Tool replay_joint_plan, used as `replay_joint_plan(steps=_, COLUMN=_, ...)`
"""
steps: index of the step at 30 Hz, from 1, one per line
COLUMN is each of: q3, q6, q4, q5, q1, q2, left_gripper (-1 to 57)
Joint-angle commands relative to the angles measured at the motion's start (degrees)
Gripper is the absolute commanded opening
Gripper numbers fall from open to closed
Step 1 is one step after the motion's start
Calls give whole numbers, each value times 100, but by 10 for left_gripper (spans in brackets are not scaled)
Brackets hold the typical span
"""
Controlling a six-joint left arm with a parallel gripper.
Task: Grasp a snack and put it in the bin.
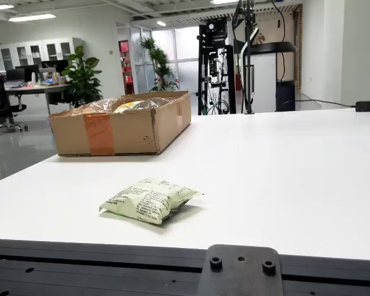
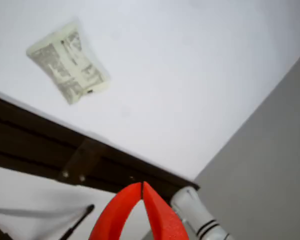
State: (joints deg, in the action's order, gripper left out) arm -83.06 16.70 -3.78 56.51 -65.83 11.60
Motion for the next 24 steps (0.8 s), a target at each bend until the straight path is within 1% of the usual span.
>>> replay_joint_plan(steps=1, q3=0, q6=-34, q4=0, q5=1, q1=6, q2=0, left_gripper=3)
replay_joint_plan(steps=24, q3=0, q6=-90, q4=0, q5=0, q1=3, q2=0, left_gripper=4)
